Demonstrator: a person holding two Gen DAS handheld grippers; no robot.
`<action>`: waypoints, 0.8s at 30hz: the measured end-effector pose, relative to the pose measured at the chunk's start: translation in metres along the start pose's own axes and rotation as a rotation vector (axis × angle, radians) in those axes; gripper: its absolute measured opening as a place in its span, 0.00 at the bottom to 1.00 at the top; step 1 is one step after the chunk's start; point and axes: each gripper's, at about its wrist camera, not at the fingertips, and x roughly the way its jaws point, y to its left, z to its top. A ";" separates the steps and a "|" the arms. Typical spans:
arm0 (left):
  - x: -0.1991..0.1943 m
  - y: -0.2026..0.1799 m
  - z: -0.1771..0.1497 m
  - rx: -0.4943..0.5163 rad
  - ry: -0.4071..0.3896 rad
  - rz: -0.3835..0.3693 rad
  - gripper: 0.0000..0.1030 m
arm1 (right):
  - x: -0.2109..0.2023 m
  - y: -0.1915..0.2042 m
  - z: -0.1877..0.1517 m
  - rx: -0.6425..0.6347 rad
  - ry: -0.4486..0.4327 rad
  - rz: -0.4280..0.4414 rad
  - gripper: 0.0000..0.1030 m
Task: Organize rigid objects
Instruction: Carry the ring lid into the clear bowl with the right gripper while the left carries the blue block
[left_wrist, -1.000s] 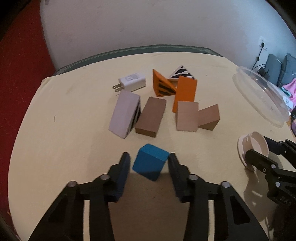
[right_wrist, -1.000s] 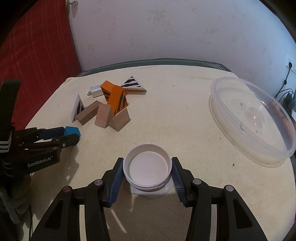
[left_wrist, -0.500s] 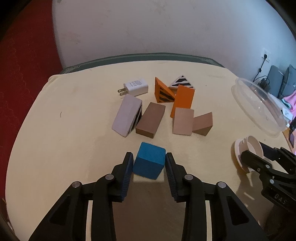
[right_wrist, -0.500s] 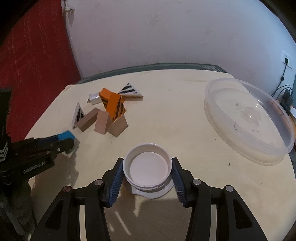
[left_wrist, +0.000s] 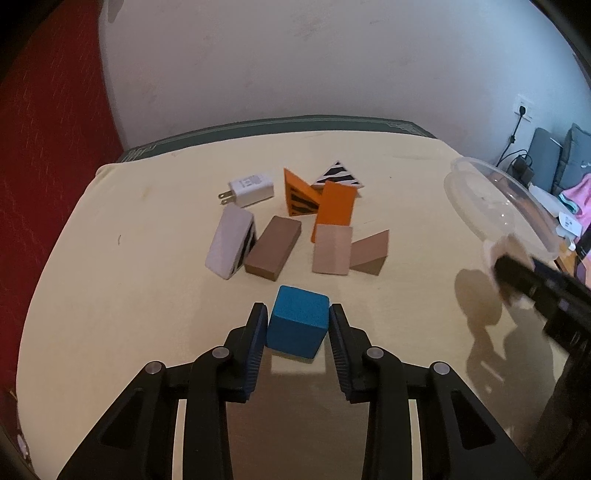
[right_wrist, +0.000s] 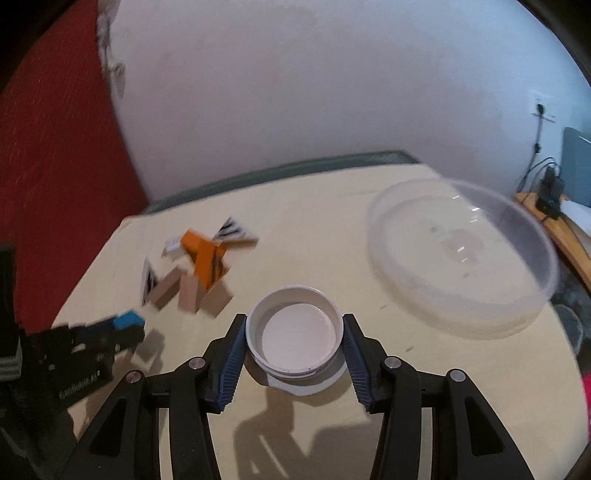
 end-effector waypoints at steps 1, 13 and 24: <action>-0.001 -0.002 0.000 0.001 -0.001 -0.001 0.34 | -0.004 -0.006 0.004 0.014 -0.018 -0.014 0.51; -0.003 -0.029 0.005 0.027 -0.004 -0.028 0.34 | -0.010 -0.087 0.044 0.100 -0.102 -0.230 0.51; 0.000 -0.051 0.017 0.049 -0.008 -0.047 0.34 | -0.007 -0.133 0.051 0.198 -0.137 -0.316 0.66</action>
